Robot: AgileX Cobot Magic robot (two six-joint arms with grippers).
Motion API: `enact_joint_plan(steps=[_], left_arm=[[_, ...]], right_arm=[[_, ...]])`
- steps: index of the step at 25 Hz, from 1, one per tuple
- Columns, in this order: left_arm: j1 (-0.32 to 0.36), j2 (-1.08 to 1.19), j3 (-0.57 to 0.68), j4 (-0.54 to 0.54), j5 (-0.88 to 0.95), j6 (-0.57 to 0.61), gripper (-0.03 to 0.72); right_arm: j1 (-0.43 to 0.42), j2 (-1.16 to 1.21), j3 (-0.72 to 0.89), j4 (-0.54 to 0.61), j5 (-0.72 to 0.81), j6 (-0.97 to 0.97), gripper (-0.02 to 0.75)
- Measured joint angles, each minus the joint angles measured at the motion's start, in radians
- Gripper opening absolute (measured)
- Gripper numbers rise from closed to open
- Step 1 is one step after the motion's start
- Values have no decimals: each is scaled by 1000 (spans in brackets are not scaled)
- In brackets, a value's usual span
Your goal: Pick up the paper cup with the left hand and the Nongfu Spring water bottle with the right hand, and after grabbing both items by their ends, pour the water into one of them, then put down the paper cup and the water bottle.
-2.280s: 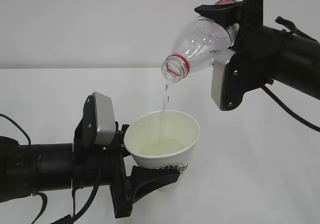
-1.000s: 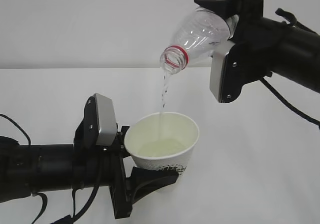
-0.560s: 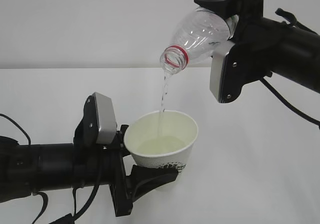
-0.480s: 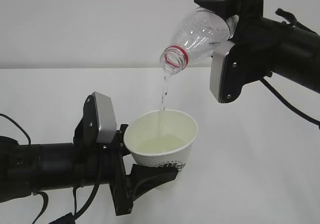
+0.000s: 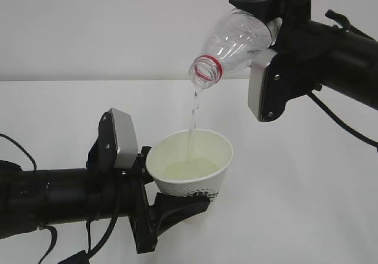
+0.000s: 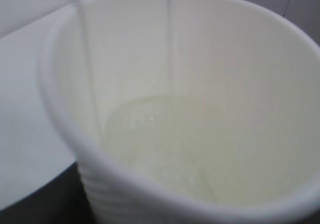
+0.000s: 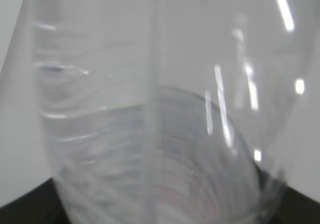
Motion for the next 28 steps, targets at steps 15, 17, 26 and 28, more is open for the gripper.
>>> enact_joint_plan(steps=[15, 17, 26, 28], left_arm=[[0, 0, 0, -2, 2, 0, 490], [0, 0, 0, -2, 2, 0, 489], [0, 0, 0, -2, 8, 0, 489], [0, 0, 0, -2, 8, 0, 489]], right_arm=[[0, 0, 0, 0, 0, -6, 475], [0, 0, 0, 0, -2, -8, 475], [0, 0, 0, 0, -2, -8, 475], [0, 0, 0, 0, -2, -8, 475]])
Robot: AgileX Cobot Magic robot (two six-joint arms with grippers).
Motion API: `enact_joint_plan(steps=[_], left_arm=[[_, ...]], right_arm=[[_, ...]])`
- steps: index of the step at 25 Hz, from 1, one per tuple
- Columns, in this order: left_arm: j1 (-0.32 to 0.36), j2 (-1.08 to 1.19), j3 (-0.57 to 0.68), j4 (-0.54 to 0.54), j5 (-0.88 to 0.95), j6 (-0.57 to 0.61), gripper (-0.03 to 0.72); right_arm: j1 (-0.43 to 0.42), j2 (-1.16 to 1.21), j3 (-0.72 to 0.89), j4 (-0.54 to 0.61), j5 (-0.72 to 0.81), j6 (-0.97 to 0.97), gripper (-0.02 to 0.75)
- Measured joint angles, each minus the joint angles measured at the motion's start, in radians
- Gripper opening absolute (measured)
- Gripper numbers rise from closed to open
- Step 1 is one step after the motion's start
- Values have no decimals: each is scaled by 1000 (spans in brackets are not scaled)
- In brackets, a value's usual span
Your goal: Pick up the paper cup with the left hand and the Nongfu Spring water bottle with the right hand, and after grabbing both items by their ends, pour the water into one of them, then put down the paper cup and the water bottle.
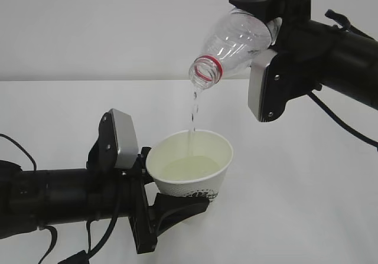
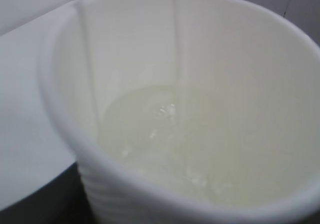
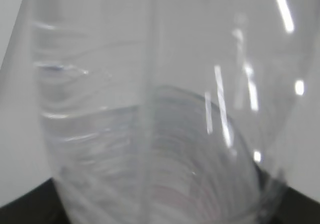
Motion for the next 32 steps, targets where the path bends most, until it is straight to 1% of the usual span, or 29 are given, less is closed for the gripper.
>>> enact_joint_plan(steps=[32], left_arm=[[0, 0, 0, 0, 2, -2, 489]], right_arm=[[0, 0, 0, 2, -2, 0, 475]])
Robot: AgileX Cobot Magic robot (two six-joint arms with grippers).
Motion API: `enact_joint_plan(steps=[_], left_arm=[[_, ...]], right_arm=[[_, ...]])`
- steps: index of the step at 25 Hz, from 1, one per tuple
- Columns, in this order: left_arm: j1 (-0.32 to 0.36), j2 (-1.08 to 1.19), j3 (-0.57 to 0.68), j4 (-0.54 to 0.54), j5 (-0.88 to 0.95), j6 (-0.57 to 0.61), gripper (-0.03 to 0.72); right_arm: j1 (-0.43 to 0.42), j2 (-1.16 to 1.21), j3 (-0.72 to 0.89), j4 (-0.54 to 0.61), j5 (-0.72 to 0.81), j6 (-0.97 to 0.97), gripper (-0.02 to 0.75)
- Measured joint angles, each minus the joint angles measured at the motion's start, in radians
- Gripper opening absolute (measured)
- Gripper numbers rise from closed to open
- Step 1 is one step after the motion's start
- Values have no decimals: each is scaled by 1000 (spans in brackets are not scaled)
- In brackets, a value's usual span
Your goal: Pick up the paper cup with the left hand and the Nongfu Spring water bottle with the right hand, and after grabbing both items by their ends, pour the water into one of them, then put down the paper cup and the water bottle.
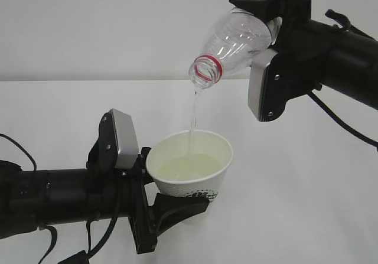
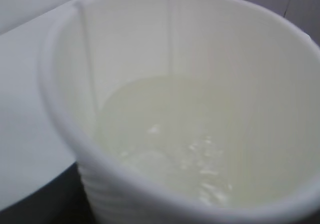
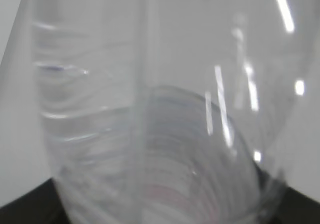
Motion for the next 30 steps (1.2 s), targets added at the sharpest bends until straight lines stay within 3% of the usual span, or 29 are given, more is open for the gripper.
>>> enact_joint_plan(steps=[30], left_arm=[[0, 0, 0, -4, 1, 0, 489]], right_arm=[[0, 0, 0, 0, -2, 0, 474]])
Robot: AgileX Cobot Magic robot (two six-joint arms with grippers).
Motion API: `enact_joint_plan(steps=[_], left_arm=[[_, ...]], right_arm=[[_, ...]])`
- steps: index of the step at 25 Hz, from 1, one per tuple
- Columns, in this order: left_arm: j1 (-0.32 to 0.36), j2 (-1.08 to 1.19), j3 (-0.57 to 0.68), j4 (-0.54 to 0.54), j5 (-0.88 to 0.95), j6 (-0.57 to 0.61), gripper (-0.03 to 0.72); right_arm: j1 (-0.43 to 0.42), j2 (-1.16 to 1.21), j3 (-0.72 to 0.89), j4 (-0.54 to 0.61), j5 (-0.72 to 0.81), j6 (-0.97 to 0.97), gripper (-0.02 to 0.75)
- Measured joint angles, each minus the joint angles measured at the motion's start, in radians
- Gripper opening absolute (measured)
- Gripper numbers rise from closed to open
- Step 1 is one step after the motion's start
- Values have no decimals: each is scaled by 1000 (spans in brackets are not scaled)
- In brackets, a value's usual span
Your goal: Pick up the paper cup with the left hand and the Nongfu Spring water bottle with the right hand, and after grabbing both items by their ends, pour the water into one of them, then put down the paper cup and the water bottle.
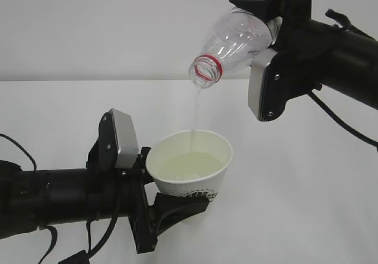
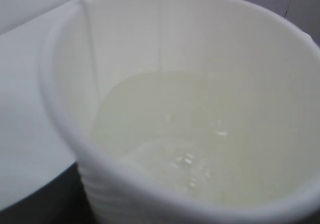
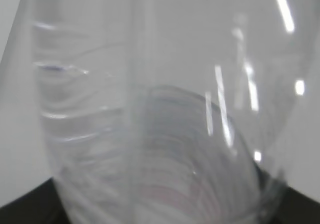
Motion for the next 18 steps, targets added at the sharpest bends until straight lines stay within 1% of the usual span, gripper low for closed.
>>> enact_joint_plan(steps=[18], left_arm=[[0, 0, 0, 0, 0, 0, 489]], right_arm=[[0, 0, 0, 2, -5, 0, 474]])
